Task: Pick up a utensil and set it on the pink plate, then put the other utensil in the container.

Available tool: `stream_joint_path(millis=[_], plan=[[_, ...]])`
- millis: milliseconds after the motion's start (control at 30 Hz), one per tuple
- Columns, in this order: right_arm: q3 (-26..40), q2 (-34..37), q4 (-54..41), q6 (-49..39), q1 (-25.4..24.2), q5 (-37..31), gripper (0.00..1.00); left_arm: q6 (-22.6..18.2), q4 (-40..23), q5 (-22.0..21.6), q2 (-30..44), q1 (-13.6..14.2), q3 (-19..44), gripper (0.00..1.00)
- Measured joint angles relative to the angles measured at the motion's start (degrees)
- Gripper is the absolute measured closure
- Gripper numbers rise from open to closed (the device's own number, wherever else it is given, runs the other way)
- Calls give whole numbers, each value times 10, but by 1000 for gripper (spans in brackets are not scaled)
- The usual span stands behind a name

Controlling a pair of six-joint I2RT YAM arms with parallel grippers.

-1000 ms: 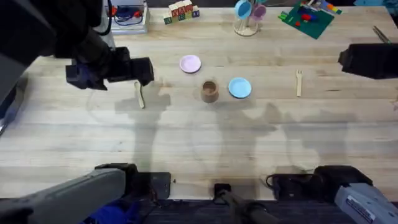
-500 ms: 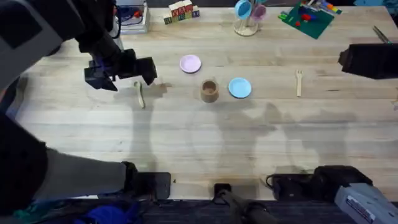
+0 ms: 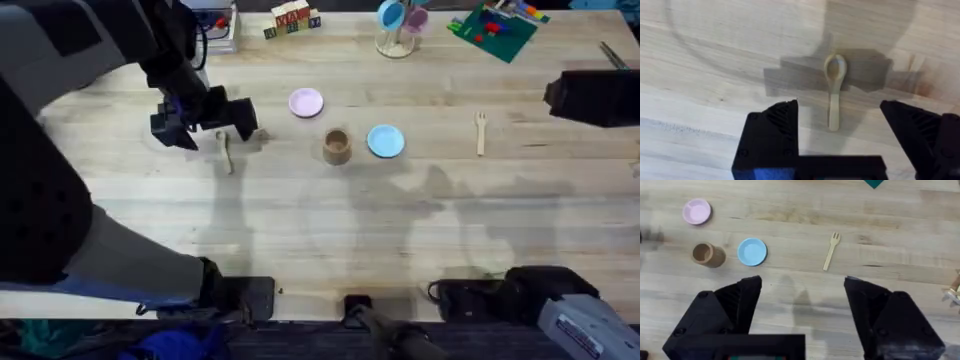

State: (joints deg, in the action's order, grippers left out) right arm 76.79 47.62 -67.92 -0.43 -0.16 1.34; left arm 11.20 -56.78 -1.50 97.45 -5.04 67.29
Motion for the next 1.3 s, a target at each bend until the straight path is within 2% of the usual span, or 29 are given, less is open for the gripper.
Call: stream_joint_path(millis=[500,1300], plan=[[0,0,0,0,0,0,5,12,61,0,1,0,-52,7],[0,0,0,0,0,0,5,13,94,5,-19,0,-84,6]])
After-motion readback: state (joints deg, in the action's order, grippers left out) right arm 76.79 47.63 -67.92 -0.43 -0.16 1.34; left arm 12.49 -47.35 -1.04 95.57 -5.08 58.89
